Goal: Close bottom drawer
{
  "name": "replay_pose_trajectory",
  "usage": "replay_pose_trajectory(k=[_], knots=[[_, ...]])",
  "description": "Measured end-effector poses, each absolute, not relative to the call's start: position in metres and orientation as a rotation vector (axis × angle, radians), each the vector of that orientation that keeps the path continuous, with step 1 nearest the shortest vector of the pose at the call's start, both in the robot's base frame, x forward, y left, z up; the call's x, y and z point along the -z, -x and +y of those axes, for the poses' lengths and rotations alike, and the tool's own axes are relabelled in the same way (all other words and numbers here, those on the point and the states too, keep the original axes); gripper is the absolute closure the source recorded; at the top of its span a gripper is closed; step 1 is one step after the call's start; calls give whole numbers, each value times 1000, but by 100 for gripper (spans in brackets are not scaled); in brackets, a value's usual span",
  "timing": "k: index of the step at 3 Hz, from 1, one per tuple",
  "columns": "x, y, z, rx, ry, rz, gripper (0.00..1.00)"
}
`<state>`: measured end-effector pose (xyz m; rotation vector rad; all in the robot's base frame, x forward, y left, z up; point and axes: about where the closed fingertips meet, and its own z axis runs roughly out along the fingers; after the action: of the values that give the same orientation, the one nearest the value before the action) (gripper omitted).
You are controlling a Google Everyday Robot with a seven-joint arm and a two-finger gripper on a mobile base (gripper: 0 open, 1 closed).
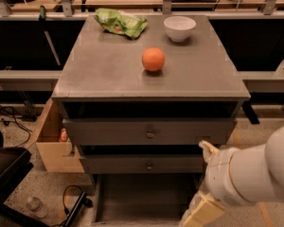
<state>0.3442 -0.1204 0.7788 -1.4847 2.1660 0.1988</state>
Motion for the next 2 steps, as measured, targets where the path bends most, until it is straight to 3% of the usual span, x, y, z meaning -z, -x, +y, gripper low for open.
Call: replay_pose_trajectory(k=[2], knots=[[-723, -339, -117, -185, 1472, 2200, 0]])
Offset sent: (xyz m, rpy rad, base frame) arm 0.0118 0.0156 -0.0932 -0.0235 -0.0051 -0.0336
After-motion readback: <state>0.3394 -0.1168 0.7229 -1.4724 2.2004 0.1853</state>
